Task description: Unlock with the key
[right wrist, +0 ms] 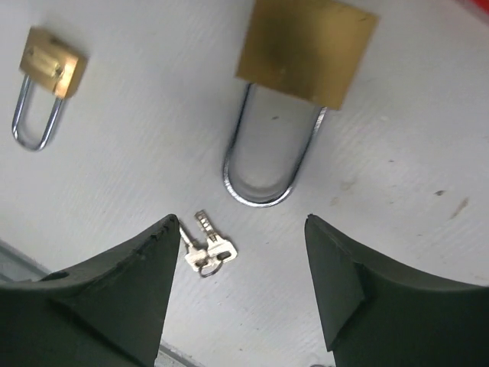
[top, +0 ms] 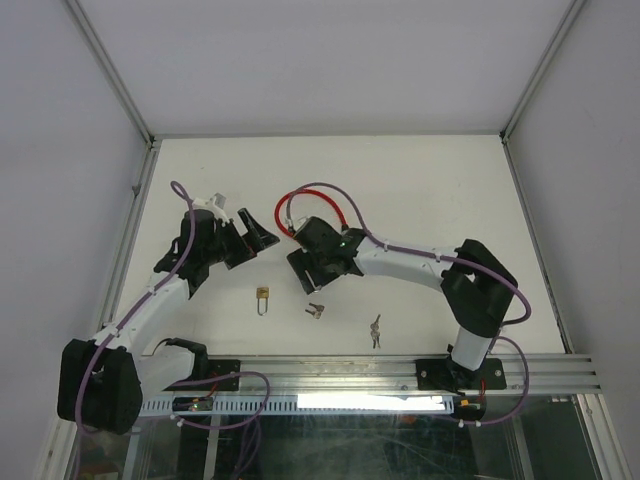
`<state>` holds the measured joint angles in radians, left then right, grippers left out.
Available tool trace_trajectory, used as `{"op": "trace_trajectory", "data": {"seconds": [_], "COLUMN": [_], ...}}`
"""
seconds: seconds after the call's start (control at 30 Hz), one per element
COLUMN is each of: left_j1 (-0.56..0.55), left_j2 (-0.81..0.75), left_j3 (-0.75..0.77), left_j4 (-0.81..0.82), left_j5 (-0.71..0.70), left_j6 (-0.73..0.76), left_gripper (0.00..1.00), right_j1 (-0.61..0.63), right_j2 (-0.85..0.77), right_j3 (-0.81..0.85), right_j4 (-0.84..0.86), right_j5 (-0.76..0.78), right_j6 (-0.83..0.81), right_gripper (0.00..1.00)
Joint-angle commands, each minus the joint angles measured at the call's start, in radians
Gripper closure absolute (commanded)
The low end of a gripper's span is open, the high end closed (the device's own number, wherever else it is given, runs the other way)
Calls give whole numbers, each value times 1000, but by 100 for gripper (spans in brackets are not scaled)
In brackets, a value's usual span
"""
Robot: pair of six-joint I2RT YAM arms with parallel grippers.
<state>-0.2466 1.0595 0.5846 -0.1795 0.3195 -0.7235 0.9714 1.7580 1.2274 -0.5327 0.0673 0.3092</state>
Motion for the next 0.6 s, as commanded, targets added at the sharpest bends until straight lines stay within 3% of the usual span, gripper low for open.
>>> {"op": "trace_trajectory", "data": {"seconds": [0.0,0.57], "left_j1": [67,87], "left_j2": [-16,-32], "left_j3": [15,11], "left_j4": [-9,-41], "left_j5": [51,57], "left_j6": [22,55], "left_gripper": [1,1], "right_j1": [75,166], "right_j2": [-34,112], "right_j3": [8,61], "right_j4": [-41,-152], "right_j5": [18,-22], "right_j6": [-51,-117], "right_gripper": [31,40]}}
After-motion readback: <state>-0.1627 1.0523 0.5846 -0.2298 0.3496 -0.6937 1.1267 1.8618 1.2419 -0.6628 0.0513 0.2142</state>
